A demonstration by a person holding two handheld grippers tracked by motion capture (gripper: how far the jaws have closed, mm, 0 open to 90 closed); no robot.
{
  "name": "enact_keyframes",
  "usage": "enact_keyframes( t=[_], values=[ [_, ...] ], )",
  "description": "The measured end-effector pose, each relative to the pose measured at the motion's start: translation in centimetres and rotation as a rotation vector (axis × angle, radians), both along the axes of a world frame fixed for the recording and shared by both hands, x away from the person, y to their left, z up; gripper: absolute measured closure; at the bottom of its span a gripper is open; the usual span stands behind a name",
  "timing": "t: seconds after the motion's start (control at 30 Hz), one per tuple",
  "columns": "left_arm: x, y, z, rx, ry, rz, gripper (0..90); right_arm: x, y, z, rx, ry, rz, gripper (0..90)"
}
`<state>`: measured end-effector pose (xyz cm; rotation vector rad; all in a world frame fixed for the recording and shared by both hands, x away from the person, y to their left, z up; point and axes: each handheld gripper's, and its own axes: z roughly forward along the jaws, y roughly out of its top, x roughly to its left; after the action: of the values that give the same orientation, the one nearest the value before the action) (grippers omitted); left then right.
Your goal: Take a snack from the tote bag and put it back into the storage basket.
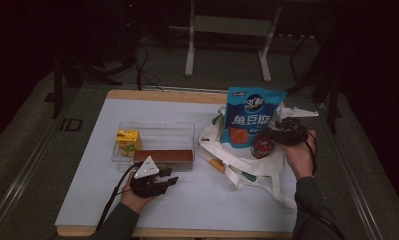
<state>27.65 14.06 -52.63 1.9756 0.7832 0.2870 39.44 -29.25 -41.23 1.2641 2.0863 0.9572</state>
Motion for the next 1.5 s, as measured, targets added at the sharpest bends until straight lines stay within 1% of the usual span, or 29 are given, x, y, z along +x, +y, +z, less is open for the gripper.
enact_keyframes(
  t=[0.1, 0.17, 0.27, 0.47, 0.5, 0.53, 0.67, 0.77, 0.83, 0.9, 1.03, 1.1, 1.2, 1.27, 1.33, 1.37, 1.4, 1.5],
  values=[
    [0.4, 0.1, -0.4, 0.006, 0.010, 0.002, 57.7, 0.5, 0.0, 0.6, 0.011, -0.003, 0.003, 44.3],
    [0.5, 0.2, -0.5, 0.008, 0.011, 0.007, 57.7, 0.8, 0.0, 0.9, 0.014, -0.010, -0.002, 42.2],
    [0.6, 0.2, -0.6, 0.009, 0.012, 0.011, 57.8, 1.3, -0.1, 1.4, 0.028, -0.015, 0.009, 40.0],
    [0.6, 0.1, -0.8, 0.015, 0.008, 0.007, 57.7, 2.5, 0.0, 1.8, 0.059, -0.001, 0.028, 36.7],
    [0.6, 0.1, -0.8, 0.019, 0.006, 0.006, 57.8, 2.7, 0.0, 1.9, 0.058, 0.001, 0.028, 36.7],
    [0.6, 0.0, -0.8, 0.019, 0.008, 0.006, 57.7, 2.9, 0.0, 1.9, 0.060, 0.005, 0.031, 36.7],
    [0.6, 0.0, -0.9, 0.025, 0.009, 0.002, 57.7, 3.6, 0.0, 1.9, 0.096, 0.014, 0.051, 36.7],
    [0.6, -0.1, -1.0, 0.026, 0.010, 0.000, 57.7, 4.0, 0.1, 1.8, 0.107, 0.022, 0.070, 35.6],
    [0.6, -0.1, -1.0, 0.026, 0.009, -0.001, 57.7, 4.3, 0.3, 1.7, 0.099, 0.018, 0.079, 34.7],
    [0.6, -0.1, -1.0, 0.028, 0.012, -0.003, 57.8, 4.5, 0.3, 1.6, 0.104, 0.020, 0.082, 34.2],
    [0.6, -0.4, -1.0, 0.042, 0.012, -0.013, 57.8, 4.9, 0.2, 1.3, 0.157, 0.026, 0.086, 34.2],
    [0.6, -0.5, -1.1, 0.048, 0.011, -0.014, 57.8, 5.0, 0.2, 1.2, 0.155, 0.029, 0.084, 34.0],
    [0.5, -0.7, -1.1, 0.051, 0.012, -0.018, 57.8, 5.4, 0.3, 1.0, 0.173, 0.040, 0.099, 33.5],
    [0.5, -0.7, -1.1, 0.060, 0.010, -0.018, 57.8, 5.7, 0.5, 1.0, 0.177, 0.039, 0.117, 32.5],
    [0.5, -0.8, -1.2, 0.061, 0.009, -0.021, 57.8, 5.9, 0.7, 0.9, 0.181, 0.037, 0.129, 31.0],
    [0.5, -0.8, -1.2, 0.061, 0.010, -0.022, 57.7, 6.0, 0.9, 0.9, 0.179, 0.039, 0.144, 30.3],
    [0.5, -0.8, -1.2, 0.061, 0.010, -0.022, 57.7, 5.9, 1.1, 0.9, 0.168, 0.031, 0.152, 30.1],
    [0.5, -0.8, -1.2, 0.061, 0.010, -0.021, 57.7, 5.7, 1.7, 0.9, 0.178, 0.015, 0.171, 31.4]
  ],
)
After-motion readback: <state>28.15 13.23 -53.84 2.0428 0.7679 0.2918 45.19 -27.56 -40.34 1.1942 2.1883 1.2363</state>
